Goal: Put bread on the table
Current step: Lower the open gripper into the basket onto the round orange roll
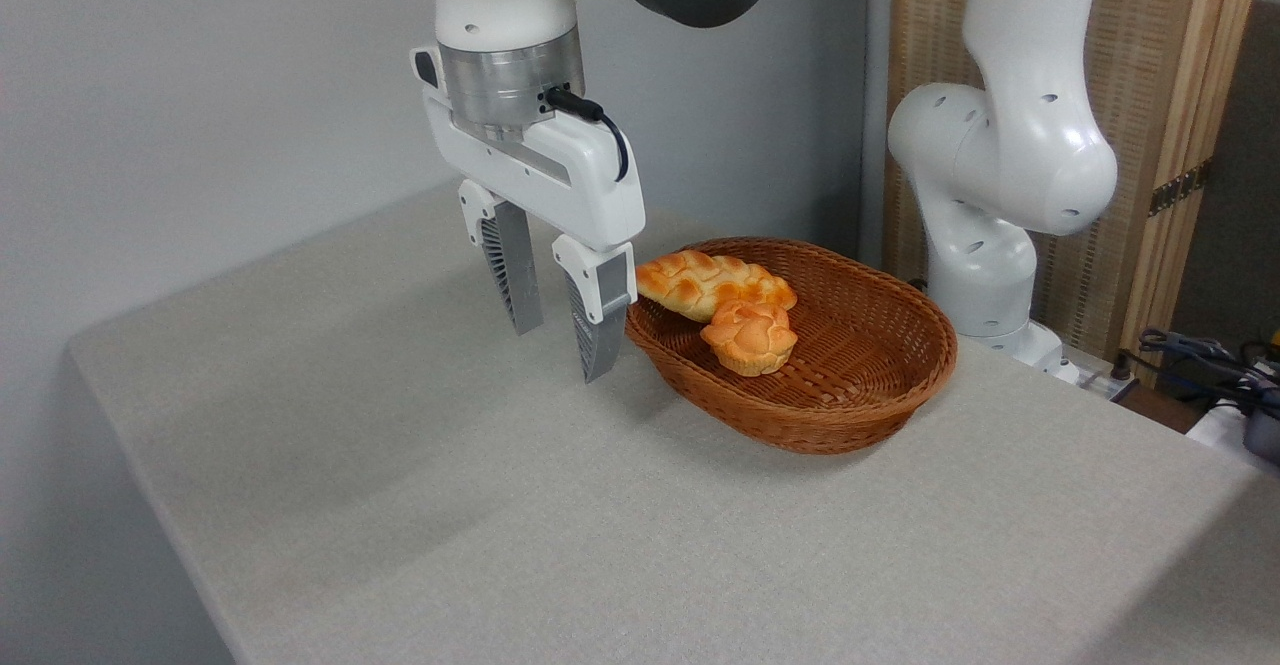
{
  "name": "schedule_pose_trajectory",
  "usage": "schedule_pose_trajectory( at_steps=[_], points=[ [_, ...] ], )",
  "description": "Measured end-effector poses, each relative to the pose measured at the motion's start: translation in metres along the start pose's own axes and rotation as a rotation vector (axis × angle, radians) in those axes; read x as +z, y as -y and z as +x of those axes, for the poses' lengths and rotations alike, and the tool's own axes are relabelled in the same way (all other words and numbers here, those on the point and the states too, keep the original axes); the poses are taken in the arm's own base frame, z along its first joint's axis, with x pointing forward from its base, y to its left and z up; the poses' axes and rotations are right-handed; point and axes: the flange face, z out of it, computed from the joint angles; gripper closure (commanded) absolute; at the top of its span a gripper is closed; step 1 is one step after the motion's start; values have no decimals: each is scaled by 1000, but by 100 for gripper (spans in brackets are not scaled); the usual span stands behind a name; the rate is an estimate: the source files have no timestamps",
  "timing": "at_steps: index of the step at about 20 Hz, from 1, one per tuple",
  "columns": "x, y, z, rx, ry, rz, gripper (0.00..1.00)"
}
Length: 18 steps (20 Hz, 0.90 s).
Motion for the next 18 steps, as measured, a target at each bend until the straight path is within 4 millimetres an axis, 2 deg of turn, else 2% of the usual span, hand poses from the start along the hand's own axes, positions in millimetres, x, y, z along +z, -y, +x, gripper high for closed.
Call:
schedule_pose_trajectory(
  at_steps=[9,13,18],
  points=[
    [11,-17,-16,59,122,-112,0],
    [22,-31,-36,124,144,-150,0],
    [52,-58,-63,167,183,-206,0]
  ],
)
